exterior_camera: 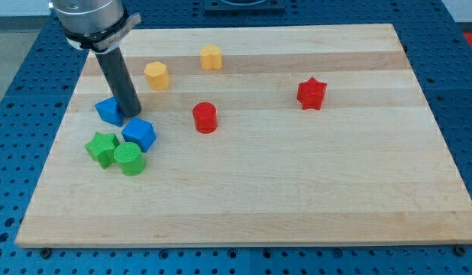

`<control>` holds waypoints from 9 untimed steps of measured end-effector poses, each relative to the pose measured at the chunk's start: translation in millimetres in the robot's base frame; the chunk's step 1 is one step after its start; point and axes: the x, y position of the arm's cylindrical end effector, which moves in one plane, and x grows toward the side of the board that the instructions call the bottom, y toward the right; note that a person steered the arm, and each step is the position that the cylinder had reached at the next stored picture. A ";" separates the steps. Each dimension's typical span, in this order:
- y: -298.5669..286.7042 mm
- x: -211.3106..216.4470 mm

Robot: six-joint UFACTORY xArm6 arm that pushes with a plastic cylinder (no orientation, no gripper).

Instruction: Move the yellow hexagon above the red circle

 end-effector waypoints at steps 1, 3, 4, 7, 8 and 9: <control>0.0 -10.8; -5.1 -82.9; -5.0 -84.9; 43.9 -36.5; 28.4 -39.4; 0.0 -61.4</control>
